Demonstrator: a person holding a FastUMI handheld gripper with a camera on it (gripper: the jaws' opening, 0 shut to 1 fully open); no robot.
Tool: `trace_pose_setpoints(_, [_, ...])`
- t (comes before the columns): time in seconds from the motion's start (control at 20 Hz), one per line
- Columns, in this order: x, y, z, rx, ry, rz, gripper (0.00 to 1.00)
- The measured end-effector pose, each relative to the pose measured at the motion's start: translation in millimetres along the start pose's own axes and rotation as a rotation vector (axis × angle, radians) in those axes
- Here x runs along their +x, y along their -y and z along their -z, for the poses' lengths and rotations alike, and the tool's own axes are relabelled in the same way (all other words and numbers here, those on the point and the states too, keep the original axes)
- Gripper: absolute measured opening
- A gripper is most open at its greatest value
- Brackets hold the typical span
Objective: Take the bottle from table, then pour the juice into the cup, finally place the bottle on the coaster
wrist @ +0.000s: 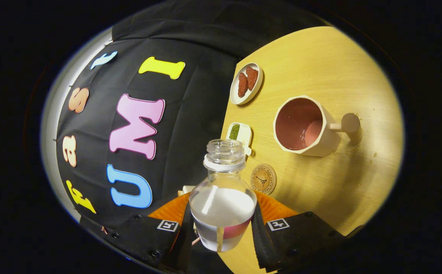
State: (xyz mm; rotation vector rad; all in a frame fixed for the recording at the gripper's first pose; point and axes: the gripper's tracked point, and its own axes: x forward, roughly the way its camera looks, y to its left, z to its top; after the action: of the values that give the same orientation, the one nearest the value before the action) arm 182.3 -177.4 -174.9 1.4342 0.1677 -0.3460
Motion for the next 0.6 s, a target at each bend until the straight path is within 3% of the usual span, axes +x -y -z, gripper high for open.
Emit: trace_pose_setpoints(0.6, [17.5, 5.7, -35.1, 0.363, 0.038, 0.046, 0.69])
